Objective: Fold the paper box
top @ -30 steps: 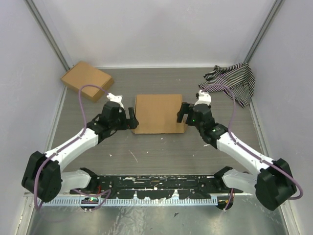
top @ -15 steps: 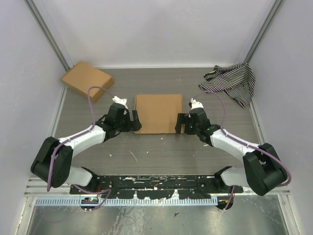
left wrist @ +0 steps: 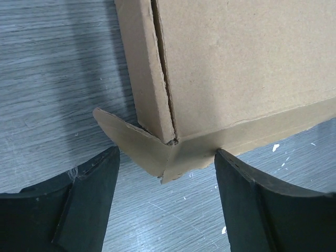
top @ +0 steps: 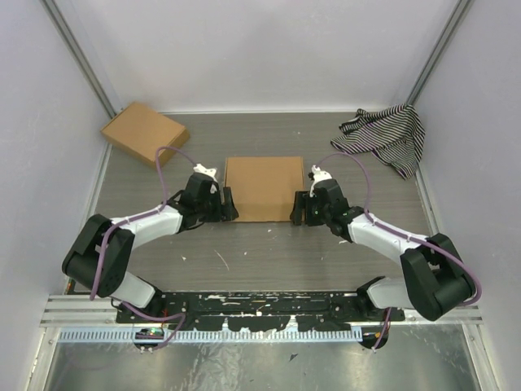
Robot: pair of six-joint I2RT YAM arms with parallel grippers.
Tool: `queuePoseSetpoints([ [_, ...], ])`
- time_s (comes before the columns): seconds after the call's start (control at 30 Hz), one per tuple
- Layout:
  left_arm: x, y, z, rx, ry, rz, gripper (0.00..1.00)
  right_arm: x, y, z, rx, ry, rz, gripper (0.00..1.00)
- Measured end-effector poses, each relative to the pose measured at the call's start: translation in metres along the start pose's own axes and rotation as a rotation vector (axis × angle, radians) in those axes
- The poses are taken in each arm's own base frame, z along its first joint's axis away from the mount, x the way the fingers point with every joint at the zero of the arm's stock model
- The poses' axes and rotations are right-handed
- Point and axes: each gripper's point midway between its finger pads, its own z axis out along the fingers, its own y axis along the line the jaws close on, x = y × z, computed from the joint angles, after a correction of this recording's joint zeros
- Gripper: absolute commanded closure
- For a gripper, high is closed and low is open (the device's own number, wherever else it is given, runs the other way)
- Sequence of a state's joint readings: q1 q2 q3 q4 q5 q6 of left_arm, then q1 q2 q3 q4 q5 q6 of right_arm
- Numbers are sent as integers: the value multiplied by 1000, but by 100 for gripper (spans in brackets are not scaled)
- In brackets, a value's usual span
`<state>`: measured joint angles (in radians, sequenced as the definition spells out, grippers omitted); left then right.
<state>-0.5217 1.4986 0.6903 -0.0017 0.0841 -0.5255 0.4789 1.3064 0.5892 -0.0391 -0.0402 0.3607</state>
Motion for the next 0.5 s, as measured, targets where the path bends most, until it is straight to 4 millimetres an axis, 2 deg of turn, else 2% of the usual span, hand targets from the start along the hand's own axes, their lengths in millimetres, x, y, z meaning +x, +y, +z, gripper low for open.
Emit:
queuePoseSetpoints([
  [0.2,-2,-5,-4,22,-2,-8,26,2,6,0,-33,16,-4,35],
  [0.5,-8,-18,-14,78,-17,-12,36,4,13,-7,-69,39,-14,51],
])
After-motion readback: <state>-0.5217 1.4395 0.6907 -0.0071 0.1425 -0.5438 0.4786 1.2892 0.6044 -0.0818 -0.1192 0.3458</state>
